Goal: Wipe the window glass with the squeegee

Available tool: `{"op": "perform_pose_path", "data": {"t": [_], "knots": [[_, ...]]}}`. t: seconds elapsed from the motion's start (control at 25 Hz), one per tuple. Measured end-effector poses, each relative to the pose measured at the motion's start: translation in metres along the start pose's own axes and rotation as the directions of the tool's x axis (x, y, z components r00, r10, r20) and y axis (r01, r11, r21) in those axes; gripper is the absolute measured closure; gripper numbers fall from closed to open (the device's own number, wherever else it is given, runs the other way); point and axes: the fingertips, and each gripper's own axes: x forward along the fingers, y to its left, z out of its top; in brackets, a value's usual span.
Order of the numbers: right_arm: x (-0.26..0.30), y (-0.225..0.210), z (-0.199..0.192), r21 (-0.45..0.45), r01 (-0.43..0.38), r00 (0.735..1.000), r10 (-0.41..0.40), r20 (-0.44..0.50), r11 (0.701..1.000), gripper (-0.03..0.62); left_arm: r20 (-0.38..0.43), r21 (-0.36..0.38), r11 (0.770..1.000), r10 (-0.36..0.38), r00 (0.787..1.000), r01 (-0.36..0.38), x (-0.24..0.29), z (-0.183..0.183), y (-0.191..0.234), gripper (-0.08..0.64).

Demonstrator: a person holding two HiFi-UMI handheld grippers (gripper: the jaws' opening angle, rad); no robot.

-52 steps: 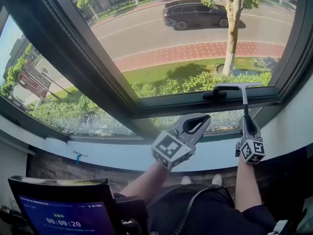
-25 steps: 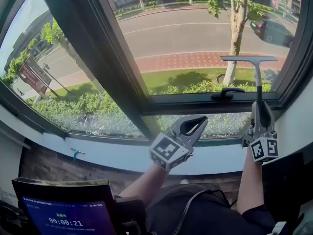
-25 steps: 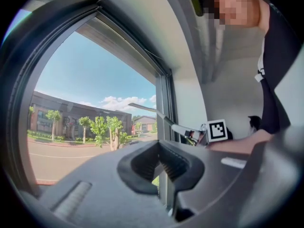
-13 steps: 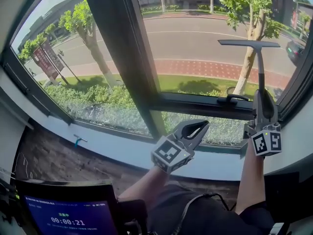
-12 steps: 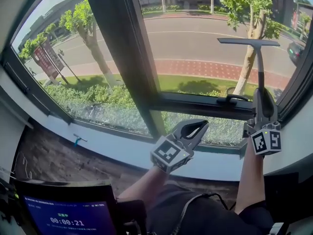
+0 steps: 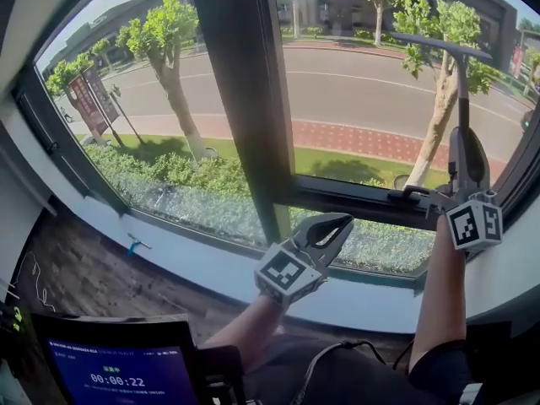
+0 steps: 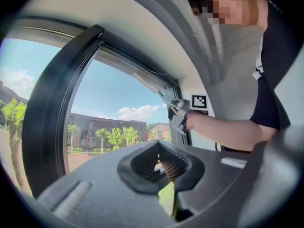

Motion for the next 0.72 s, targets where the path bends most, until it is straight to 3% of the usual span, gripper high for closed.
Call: {"op": "perform_pose_path", "data": {"t": [0.24,0.52,0.72], "knots": [[0.063,0.034,0.014,-0.070,0.020,0.996,-0.014,0.087,0.997,0.494,0.016,0.045,0.998,-0.039,0.999,0.038,-0.017,0.014,0.055,0.557],[0.104,0.033,0.041,-0.088,0.053,0.984,-0.037,0.174,0.995,0.494,0.016,0.061,0.996,-0.059,0.998,0.058,-0.018,0.022,0.078,0.557],[0.132,0.037,0.059,-0.181,0.059,0.974,-0.017,0.225,0.982,0.494,0.028,0.064,0.996,-0.055,0.998,0.053,-0.018,0.025,0.096,0.557]]}}
